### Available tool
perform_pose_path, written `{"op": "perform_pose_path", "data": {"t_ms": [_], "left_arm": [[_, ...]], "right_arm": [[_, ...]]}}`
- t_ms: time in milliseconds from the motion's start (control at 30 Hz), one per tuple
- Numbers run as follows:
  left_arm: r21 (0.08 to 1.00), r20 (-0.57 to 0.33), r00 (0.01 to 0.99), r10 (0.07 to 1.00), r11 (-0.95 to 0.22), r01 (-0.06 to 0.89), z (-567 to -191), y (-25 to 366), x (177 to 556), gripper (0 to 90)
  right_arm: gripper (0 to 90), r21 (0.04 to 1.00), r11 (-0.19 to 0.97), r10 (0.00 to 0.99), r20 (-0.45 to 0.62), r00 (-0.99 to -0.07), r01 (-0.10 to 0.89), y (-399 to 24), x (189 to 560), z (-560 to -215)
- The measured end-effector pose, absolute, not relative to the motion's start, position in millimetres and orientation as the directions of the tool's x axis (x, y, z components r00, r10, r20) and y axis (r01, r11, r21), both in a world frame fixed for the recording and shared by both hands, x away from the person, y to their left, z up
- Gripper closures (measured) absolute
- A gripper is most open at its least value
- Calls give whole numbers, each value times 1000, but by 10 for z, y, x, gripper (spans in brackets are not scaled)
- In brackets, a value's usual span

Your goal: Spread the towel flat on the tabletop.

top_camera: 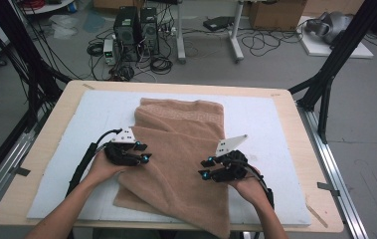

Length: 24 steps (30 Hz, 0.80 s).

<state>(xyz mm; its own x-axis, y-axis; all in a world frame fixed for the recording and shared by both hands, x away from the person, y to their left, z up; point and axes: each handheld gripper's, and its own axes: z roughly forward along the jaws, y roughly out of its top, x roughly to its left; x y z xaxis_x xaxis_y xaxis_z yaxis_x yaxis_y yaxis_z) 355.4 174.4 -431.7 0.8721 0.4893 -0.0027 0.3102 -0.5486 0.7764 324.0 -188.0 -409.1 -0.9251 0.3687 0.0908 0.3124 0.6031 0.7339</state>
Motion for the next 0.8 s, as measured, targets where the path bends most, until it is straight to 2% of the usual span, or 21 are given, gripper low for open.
{"op": "perform_pose_path", "data": {"t_ms": [100, 167, 233, 300, 367, 533, 633, 733, 800], "left_arm": [[759, -2, 872, 490, -567, 320, -4377, 1746, 3544, 589], [746, 7, 872, 489, -583, 321, -4397, 1740, 3530, 638], [736, 6, 887, 462, -602, 309, -4401, 1734, 3506, 804], [733, 15, 889, 457, -610, 301, -4389, 1730, 3470, 884], [733, 22, 893, 450, -615, 292, -4373, 1753, 3437, 889], [732, 28, 904, 426, -625, 272, -4320, 1817, 3296, 891], [732, 17, 914, 406, -627, 265, -4321, 1840, 3173, 891], [731, 6, 925, 381, -632, 256, -4317, 1887, 3027, 892], [744, -19, 931, 364, -617, 257, -4289, 1930, 2903, 893]], "right_arm": [[607, 668, 653, 421, 73, -904, 358, -1838, 3339, -4244], [691, 651, 680, 417, 34, -908, 337, -1791, 3358, -4320], [801, 646, 697, 418, -13, -908, 311, -1774, 3337, -4311], [856, 648, 702, 395, -9, -919, 295, -1775, 3320, -4297], [864, 658, 693, 364, 33, -931, 294, -1785, 3299, -4274], [864, 679, 692, 313, 22, -949, 244, -1777, 3141, -4168], [864, 689, 688, 267, 54, -962, 229, -1779, 3041, -4170], [863, 693, 685, 214, 104, -971, 225, -1789, 2942, -4218], [854, 715, 662, 135, 180, -974, 224, -1788, 2868, -4217]]}}
